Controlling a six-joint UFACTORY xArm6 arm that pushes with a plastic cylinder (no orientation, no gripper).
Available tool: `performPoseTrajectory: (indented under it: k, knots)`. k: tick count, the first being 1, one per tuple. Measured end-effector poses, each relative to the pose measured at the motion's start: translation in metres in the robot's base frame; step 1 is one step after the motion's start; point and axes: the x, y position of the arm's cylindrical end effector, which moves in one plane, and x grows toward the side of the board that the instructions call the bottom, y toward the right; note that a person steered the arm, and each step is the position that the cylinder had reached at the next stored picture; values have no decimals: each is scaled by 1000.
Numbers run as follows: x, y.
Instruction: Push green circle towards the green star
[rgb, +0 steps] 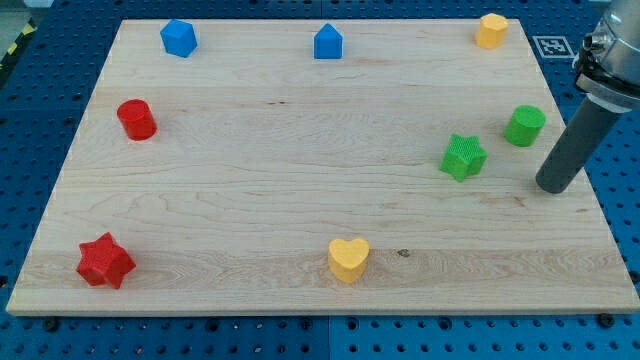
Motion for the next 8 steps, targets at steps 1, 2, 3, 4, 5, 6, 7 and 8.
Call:
performPoseTrajectory:
  k: [1, 2, 3, 4, 5, 6, 7, 8]
  knots:
    - [-17, 11]
    - [-40, 20]
    - [-53, 21]
    - [-70, 21]
    - [-101, 21]
    - [-108, 21]
    - [-108, 11]
    - [-108, 11]
